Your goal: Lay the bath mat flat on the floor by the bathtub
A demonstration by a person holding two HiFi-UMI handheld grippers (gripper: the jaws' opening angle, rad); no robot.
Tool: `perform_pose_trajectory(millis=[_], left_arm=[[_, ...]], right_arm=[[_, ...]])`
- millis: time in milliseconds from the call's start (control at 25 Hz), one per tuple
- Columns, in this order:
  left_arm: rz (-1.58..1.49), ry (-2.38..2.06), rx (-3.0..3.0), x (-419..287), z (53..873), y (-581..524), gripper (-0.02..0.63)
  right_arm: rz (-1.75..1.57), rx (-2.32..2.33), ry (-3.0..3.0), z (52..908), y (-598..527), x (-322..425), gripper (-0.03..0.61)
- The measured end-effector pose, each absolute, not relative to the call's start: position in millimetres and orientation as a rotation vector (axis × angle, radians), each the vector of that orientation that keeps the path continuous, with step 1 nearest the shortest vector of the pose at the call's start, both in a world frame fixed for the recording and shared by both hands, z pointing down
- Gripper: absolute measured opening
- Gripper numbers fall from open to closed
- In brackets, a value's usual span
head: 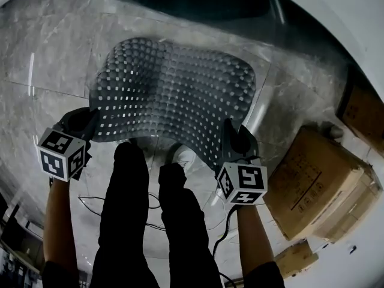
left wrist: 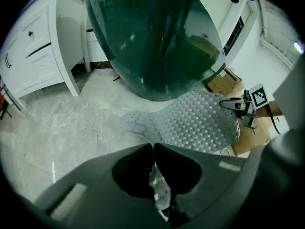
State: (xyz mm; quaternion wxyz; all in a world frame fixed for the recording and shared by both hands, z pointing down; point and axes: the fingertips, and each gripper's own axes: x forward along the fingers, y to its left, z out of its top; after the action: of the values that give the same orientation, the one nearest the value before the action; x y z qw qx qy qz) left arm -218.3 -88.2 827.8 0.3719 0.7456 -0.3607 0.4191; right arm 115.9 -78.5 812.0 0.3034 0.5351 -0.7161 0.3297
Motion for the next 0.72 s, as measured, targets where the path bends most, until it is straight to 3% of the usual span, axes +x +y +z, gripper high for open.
perform_pose_trajectory(millis=[720], left_arm=[[1.122,-0.908,1.875,-235,911,-70,0.009]], right_arm=[[0.939,1.377,-1.836,897,-57,136,0.046]])
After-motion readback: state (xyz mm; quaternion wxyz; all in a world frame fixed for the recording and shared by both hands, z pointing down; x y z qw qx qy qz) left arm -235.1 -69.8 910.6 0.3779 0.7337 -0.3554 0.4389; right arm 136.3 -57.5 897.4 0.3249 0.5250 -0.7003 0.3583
